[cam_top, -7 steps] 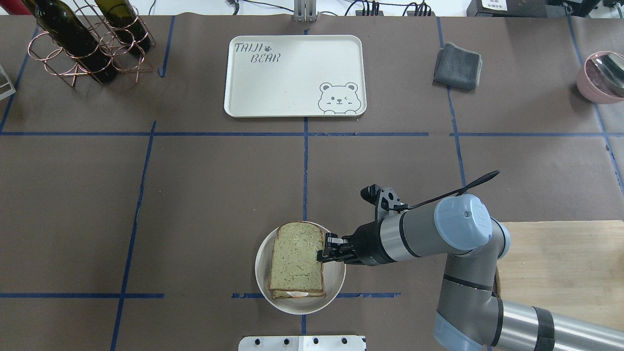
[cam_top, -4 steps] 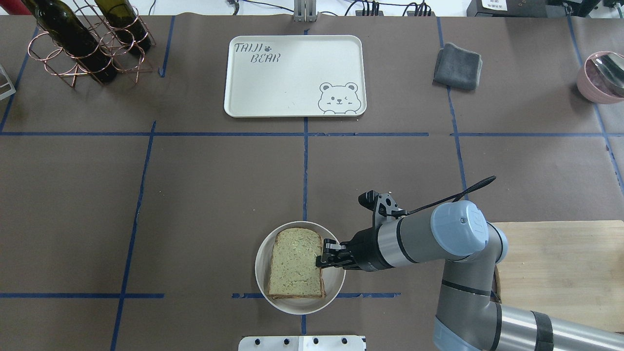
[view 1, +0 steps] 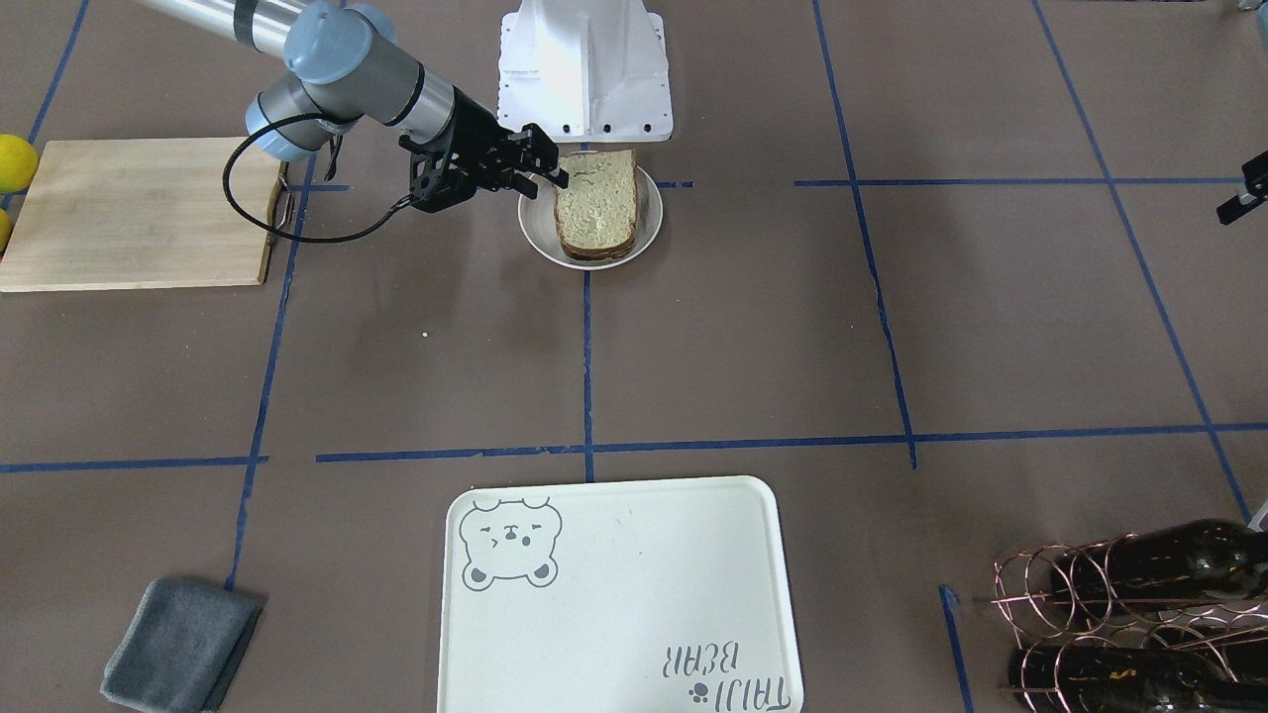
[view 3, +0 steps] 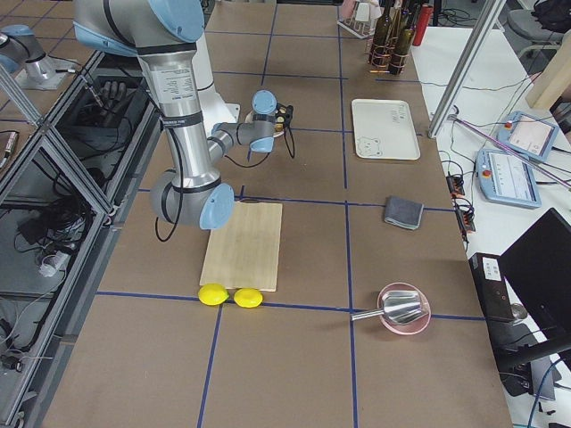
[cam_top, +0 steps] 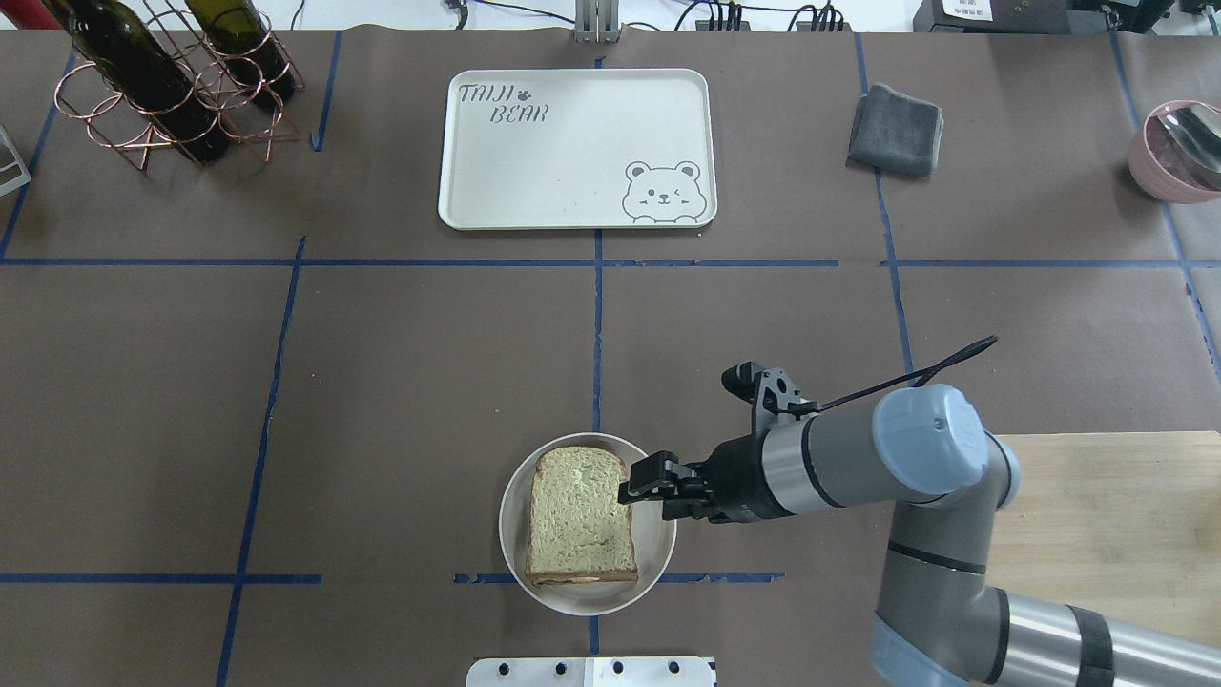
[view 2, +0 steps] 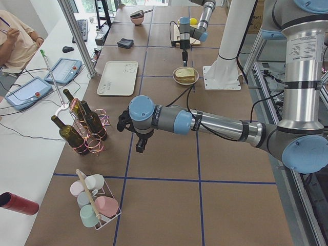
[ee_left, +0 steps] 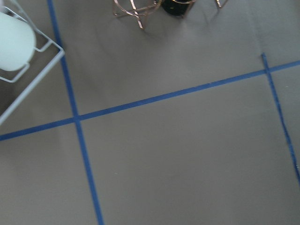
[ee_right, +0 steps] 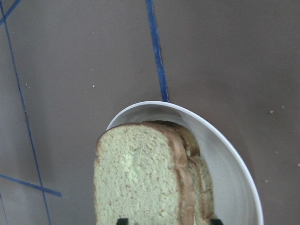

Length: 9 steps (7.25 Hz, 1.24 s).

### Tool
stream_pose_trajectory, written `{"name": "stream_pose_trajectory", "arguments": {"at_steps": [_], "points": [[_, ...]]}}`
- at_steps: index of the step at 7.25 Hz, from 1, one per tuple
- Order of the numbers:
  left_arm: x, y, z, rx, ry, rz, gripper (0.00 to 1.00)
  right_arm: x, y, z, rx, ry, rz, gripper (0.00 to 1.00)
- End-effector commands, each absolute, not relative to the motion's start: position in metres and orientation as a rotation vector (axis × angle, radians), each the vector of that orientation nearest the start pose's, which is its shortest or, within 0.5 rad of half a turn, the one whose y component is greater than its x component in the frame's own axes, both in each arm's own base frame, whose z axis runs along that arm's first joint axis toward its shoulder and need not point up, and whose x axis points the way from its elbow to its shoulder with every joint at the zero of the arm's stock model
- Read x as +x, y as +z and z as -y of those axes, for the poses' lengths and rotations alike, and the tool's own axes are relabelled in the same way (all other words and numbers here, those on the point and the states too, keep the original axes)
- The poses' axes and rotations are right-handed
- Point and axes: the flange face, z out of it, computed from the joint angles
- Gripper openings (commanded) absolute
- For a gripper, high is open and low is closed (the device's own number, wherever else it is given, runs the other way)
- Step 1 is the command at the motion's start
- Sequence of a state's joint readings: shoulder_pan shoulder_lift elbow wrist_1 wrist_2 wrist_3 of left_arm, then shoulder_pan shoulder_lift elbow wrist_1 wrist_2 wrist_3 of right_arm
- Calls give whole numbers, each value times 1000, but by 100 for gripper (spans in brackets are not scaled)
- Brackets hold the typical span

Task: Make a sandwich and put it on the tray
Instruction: 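Open and withdraw the right gripper while the left gripper reaches to the bowl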

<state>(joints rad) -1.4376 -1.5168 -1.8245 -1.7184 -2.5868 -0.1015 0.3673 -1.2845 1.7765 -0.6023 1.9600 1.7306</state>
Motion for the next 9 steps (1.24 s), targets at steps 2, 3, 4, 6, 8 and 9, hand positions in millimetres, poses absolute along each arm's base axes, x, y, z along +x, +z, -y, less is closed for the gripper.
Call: {"name": "stream_pose_trajectory", "arguments": {"at_steps": [2, 3, 4, 6, 8, 9], "points": [[149, 467, 442, 133, 136, -1225, 100, -365, 347, 345, -136, 261, 1405, 100], [199, 449, 425, 95, 83, -1266, 93, -324, 365, 369, -149, 292, 1381, 100], [265, 416, 410, 42, -9, -1307, 95, -286, 389, 381, -158, 314, 1347, 100], [376, 355, 372, -62, -97, -1361, 95, -255, 426, 388, -72, 258, 1260, 100], [444, 342, 313, -83, -147, -1361, 75, -255, 435, 395, -53, 250, 1210, 100], [457, 339, 300, -139, -169, -1360, 66, -256, 439, 397, -46, 239, 1204, 100]]}}
